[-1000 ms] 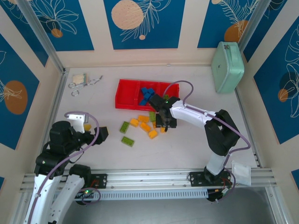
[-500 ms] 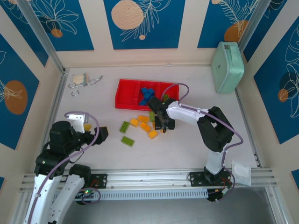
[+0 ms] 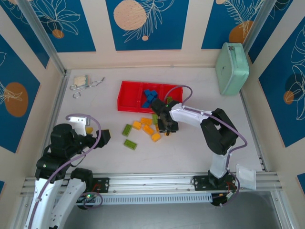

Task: Sort the legos into containers by color
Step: Pick up the lego from the center of the table.

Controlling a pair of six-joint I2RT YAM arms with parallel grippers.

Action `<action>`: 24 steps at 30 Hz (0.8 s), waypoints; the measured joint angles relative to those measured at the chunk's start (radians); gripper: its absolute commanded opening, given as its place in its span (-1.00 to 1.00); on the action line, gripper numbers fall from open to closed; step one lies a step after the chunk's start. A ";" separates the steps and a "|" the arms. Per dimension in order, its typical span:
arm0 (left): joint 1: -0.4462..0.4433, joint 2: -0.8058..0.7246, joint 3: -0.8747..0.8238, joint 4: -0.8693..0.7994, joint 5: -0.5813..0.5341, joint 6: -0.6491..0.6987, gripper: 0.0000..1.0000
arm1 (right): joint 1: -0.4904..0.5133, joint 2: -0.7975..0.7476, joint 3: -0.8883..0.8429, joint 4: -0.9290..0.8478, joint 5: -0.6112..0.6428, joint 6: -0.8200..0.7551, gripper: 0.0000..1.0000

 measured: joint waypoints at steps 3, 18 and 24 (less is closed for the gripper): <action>0.000 0.000 0.000 0.000 0.000 0.000 0.99 | 0.000 -0.002 0.000 -0.001 0.000 -0.006 -0.36; 0.000 0.000 0.000 0.000 0.000 0.000 0.99 | 0.001 -0.114 0.055 -0.058 0.005 -0.045 -0.45; 0.000 0.000 0.000 0.000 0.000 0.000 0.99 | -0.011 -0.230 0.153 -0.044 -0.005 -0.085 -0.46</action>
